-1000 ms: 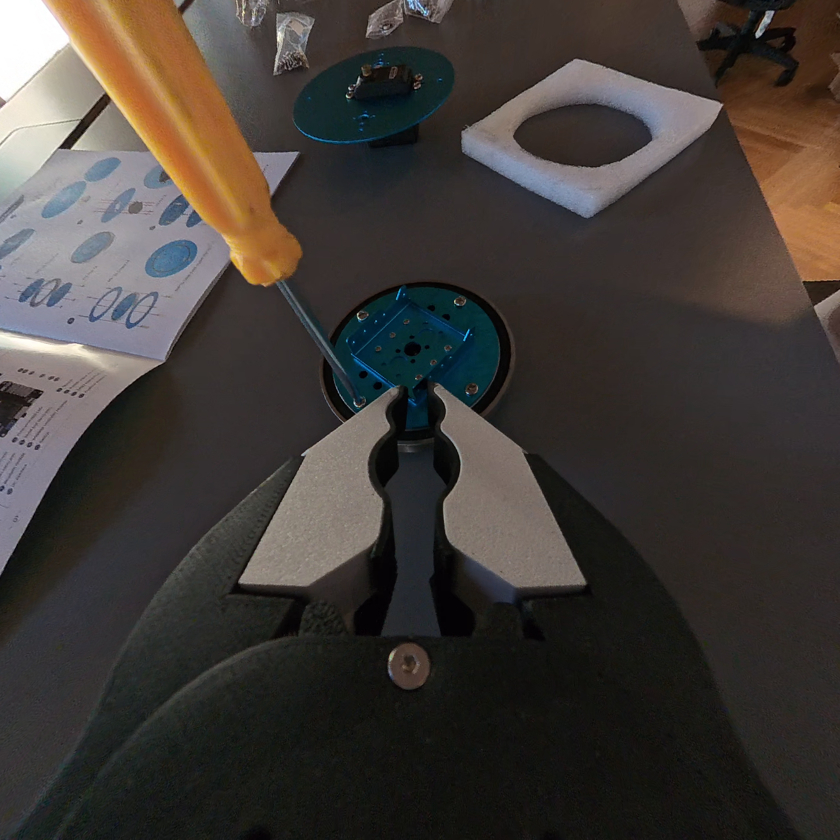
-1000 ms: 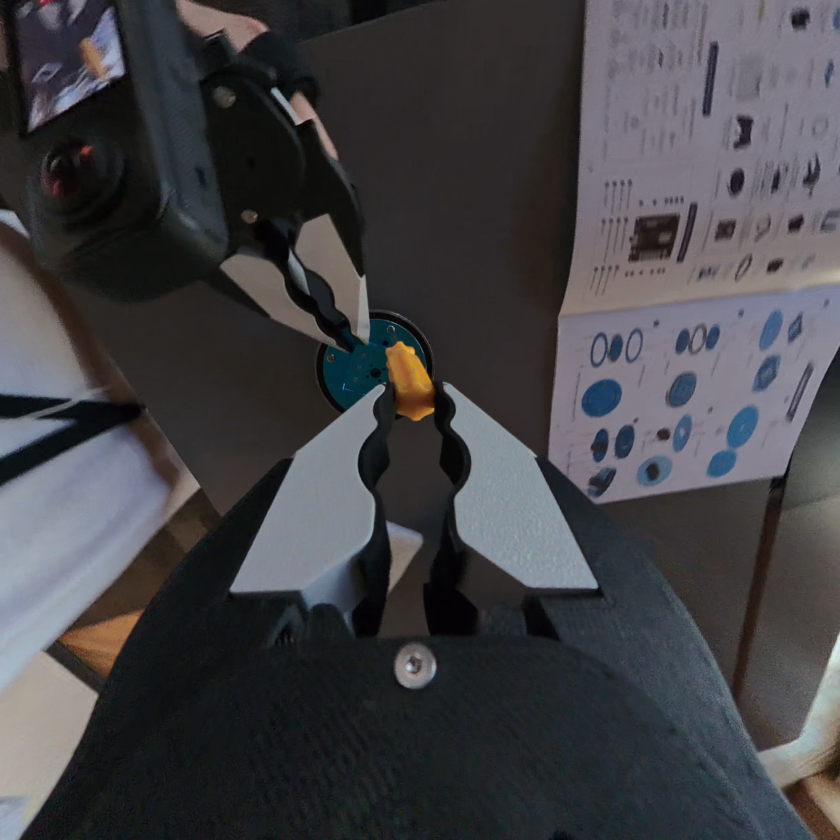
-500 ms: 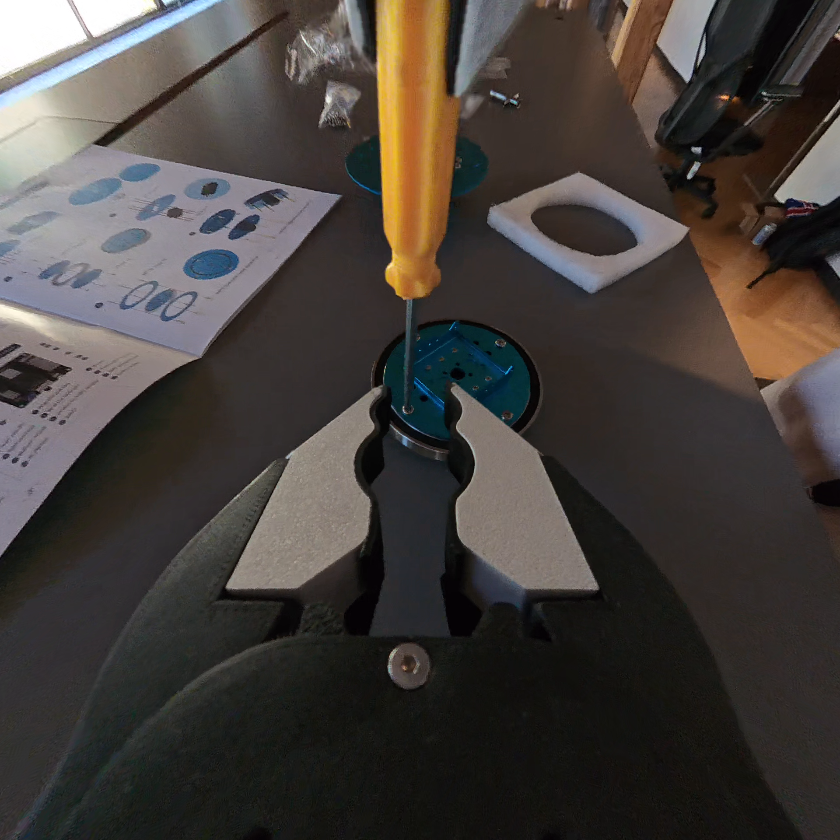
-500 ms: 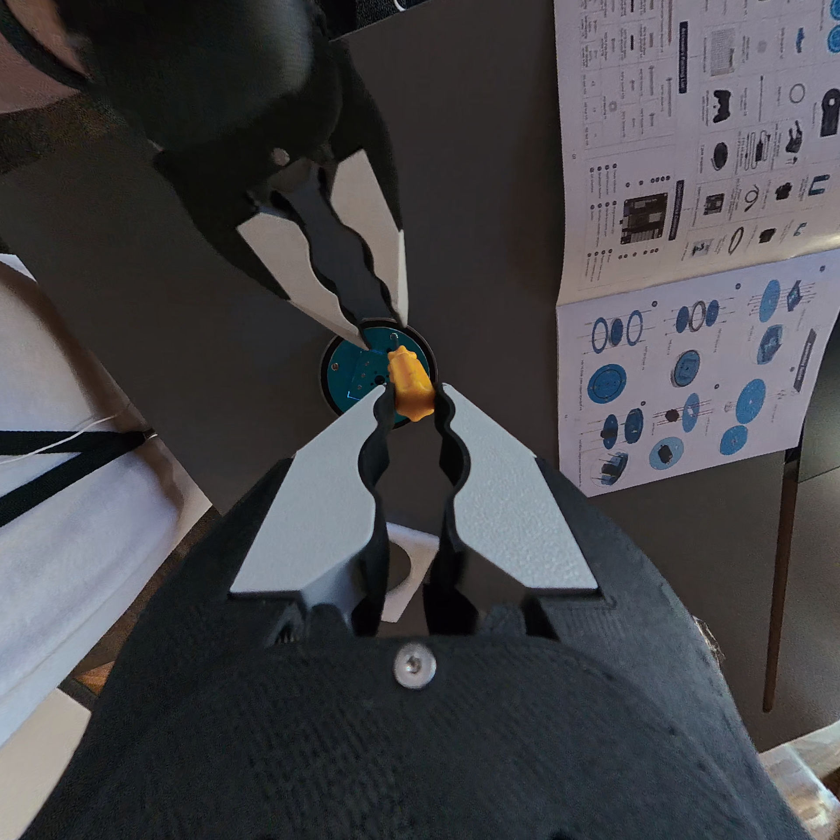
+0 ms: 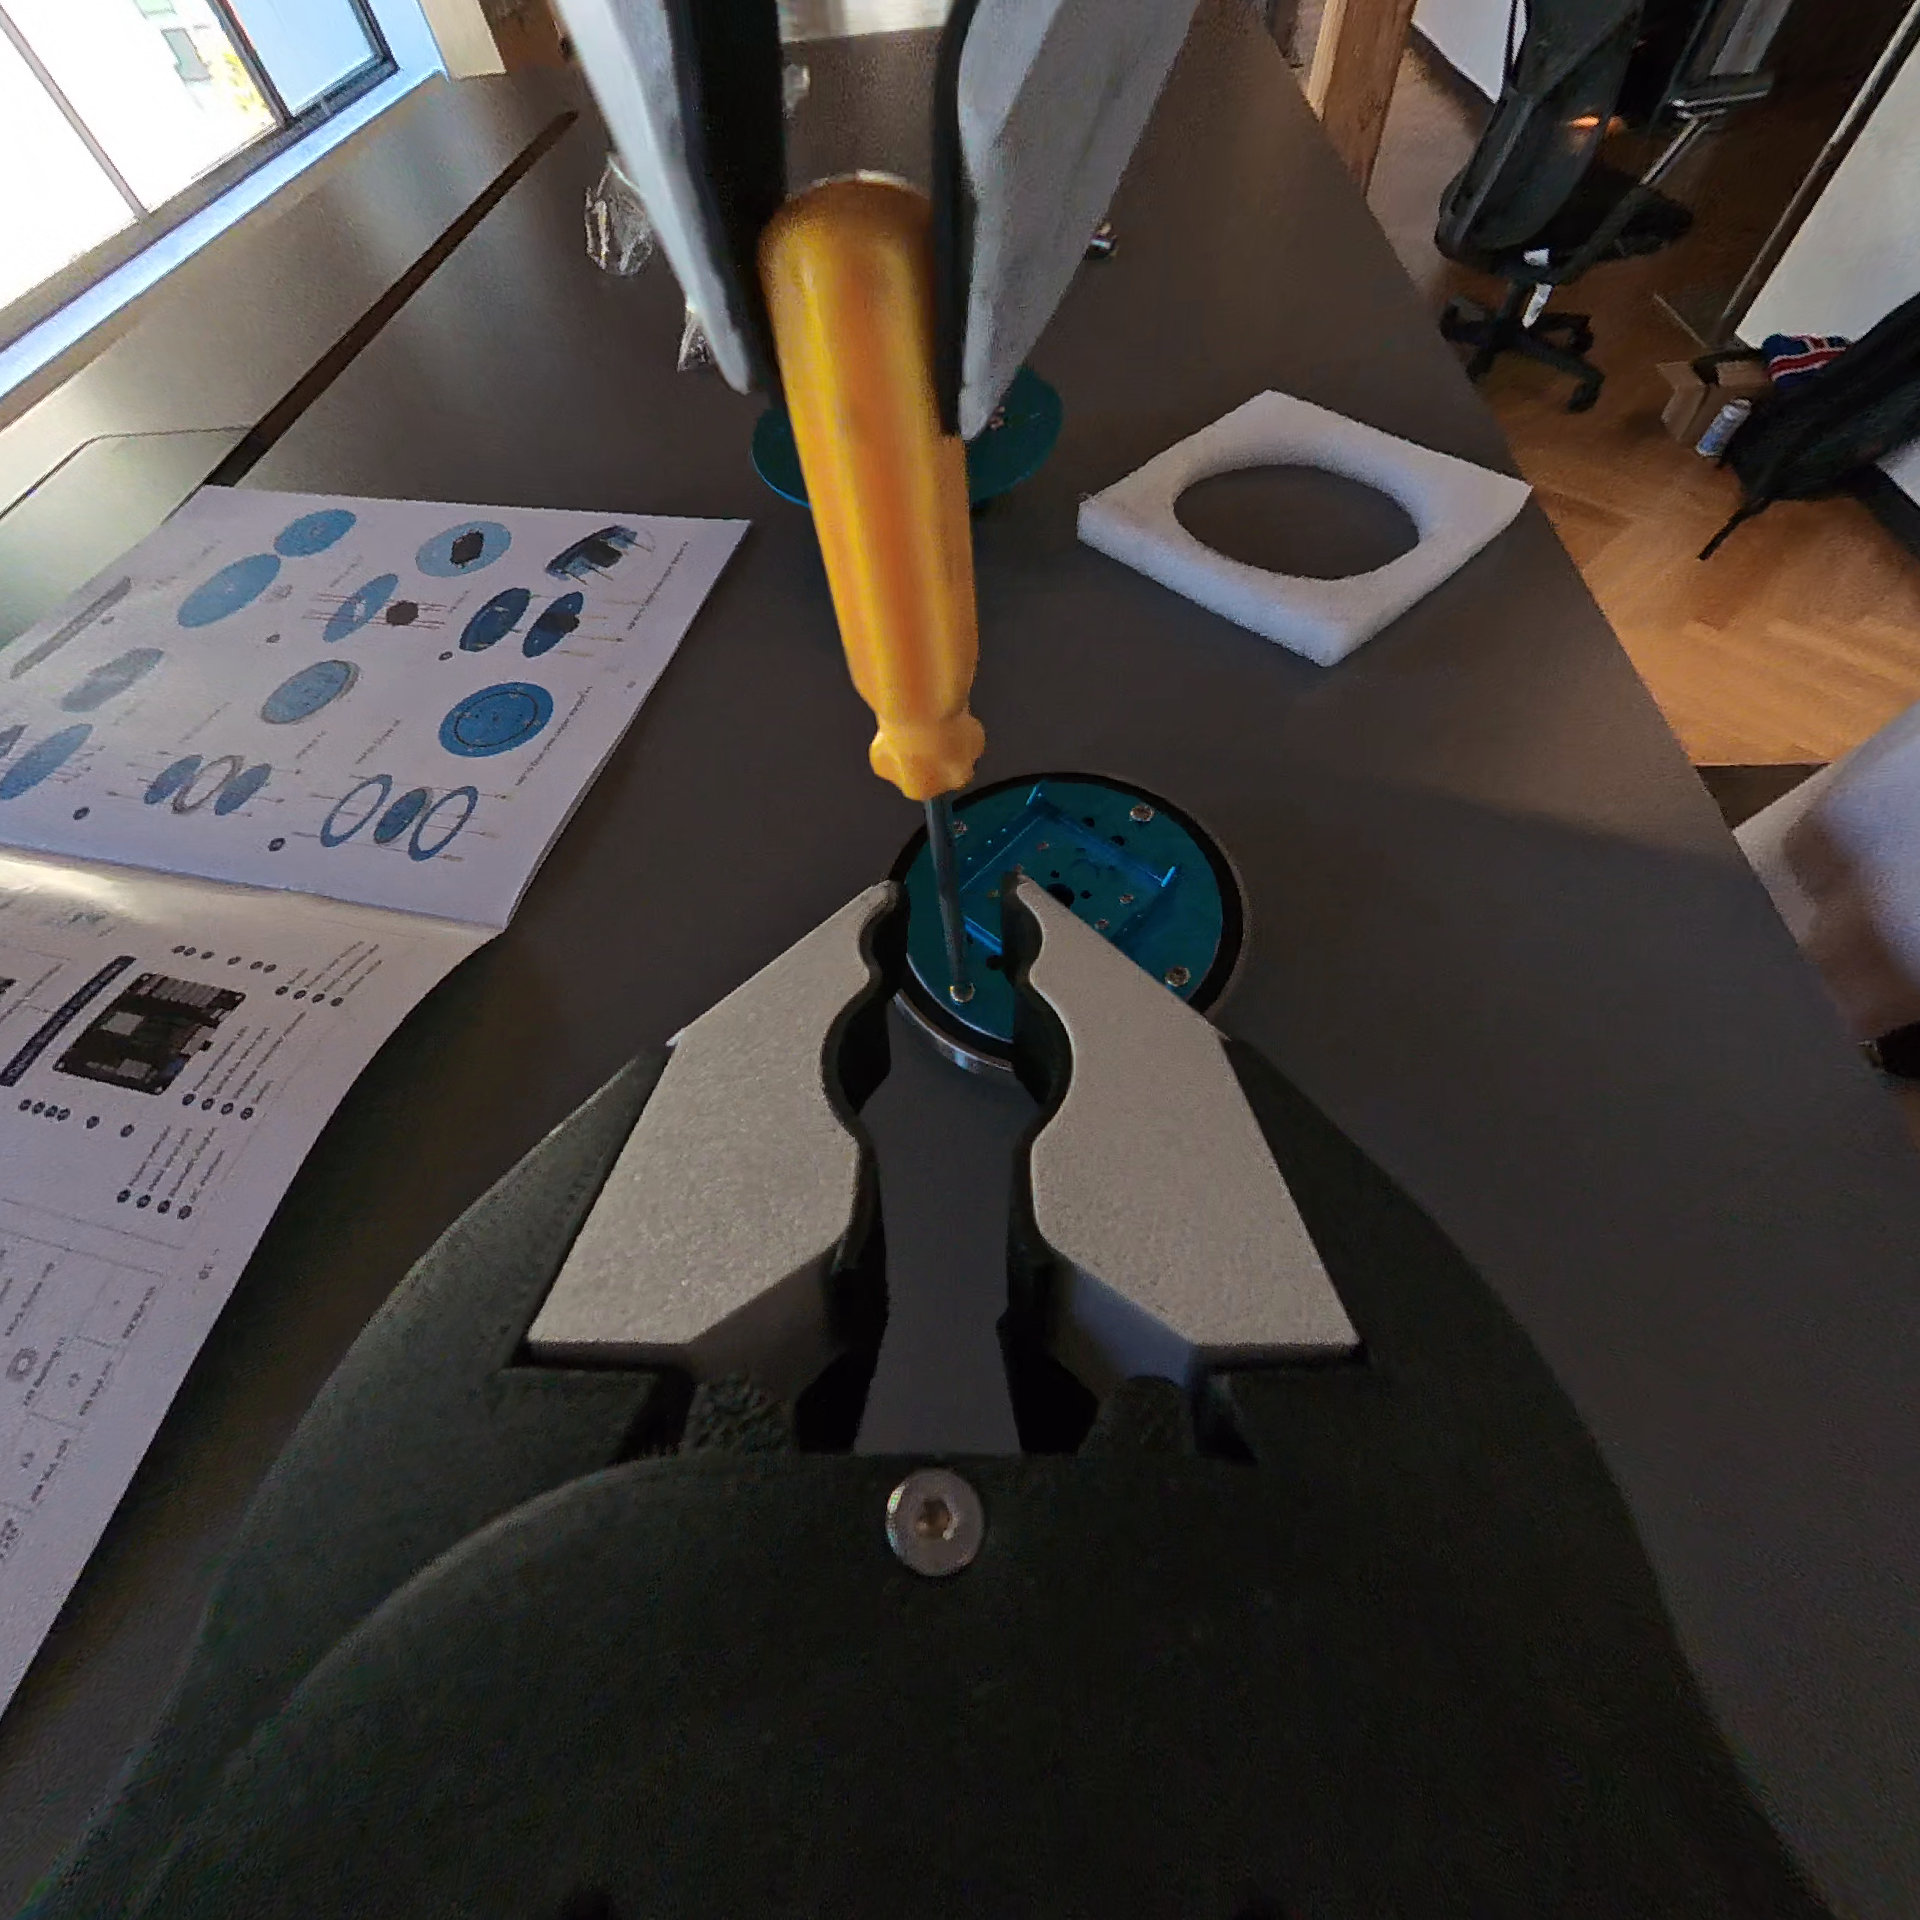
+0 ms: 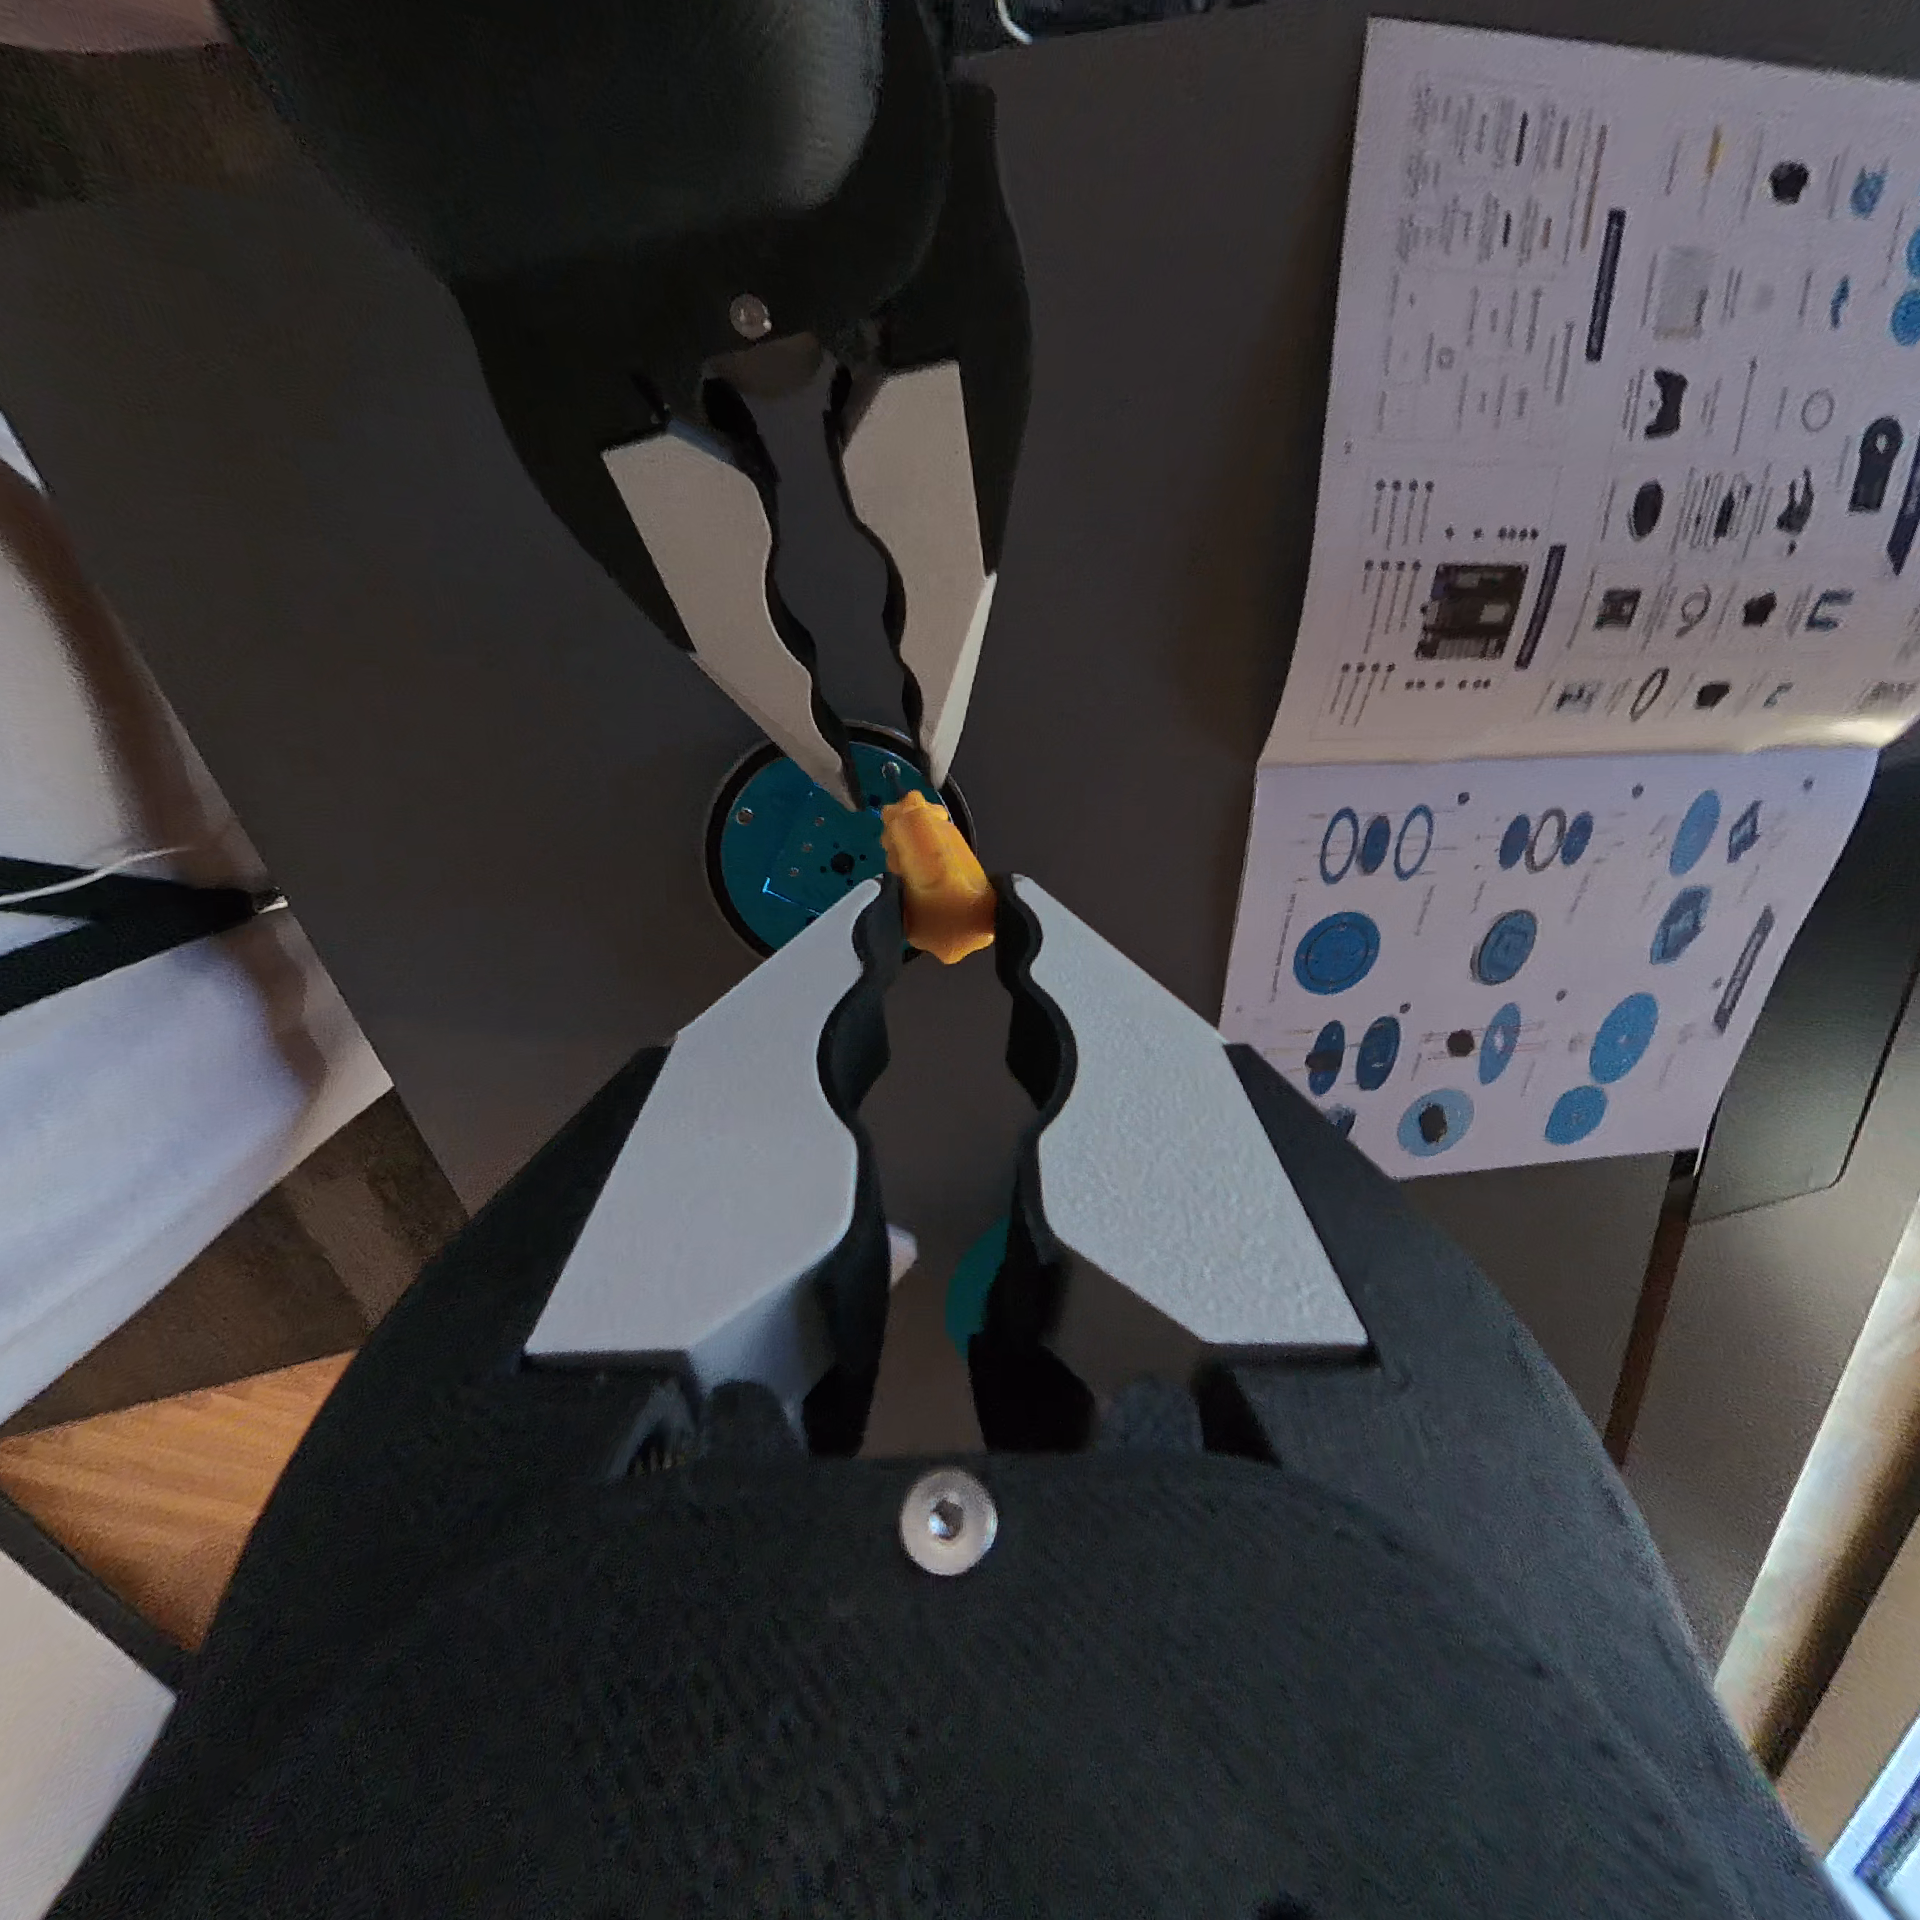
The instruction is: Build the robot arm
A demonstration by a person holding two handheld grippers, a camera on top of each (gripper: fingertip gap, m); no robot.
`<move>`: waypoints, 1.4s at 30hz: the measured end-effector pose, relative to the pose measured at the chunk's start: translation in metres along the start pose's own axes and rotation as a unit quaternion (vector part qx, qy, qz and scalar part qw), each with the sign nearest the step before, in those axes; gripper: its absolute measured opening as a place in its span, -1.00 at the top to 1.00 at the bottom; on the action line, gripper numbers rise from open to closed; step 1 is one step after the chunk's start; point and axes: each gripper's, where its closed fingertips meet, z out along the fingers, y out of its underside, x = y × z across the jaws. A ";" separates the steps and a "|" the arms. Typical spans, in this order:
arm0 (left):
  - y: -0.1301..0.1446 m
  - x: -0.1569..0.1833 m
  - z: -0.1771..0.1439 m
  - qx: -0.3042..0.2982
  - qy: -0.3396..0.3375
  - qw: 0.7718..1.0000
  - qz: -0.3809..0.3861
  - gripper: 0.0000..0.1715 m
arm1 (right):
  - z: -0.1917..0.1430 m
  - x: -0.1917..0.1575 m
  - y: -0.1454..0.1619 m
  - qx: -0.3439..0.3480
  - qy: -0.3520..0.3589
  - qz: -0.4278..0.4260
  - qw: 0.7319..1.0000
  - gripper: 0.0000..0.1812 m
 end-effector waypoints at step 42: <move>0.032 0.012 0.036 -0.078 -0.012 0.994 -0.071 0.29 | -0.003 -0.002 0.024 -0.042 0.022 0.246 0.968 0.81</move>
